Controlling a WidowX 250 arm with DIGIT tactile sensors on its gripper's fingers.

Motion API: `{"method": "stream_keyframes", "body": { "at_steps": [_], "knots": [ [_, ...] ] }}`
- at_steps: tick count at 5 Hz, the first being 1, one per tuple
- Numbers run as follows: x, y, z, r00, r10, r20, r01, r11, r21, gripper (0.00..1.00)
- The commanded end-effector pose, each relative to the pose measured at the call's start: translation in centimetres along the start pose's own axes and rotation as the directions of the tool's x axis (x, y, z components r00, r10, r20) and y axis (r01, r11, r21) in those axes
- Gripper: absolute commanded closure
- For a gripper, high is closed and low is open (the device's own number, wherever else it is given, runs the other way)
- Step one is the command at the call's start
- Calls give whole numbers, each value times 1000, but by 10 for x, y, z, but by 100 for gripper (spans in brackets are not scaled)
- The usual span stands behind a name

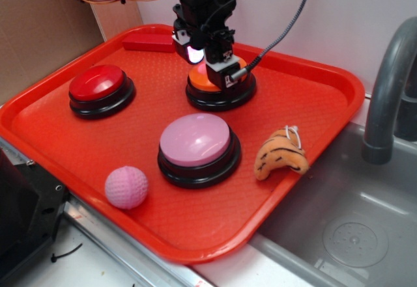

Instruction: Push the orange button.

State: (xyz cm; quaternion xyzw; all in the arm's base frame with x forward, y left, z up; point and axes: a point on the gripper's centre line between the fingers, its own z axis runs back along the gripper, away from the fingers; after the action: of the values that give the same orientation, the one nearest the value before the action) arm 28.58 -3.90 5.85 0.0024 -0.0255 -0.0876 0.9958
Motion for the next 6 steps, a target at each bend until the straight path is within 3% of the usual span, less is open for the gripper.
{"method": "stream_keyframes", "body": {
  "at_steps": [1, 6],
  "knots": [
    [12, 3, 37, 993, 13, 114, -14, 1000, 7, 0],
    [-7, 2, 76, 990, 32, 139, -37, 999, 38, 0]
  ]
}}
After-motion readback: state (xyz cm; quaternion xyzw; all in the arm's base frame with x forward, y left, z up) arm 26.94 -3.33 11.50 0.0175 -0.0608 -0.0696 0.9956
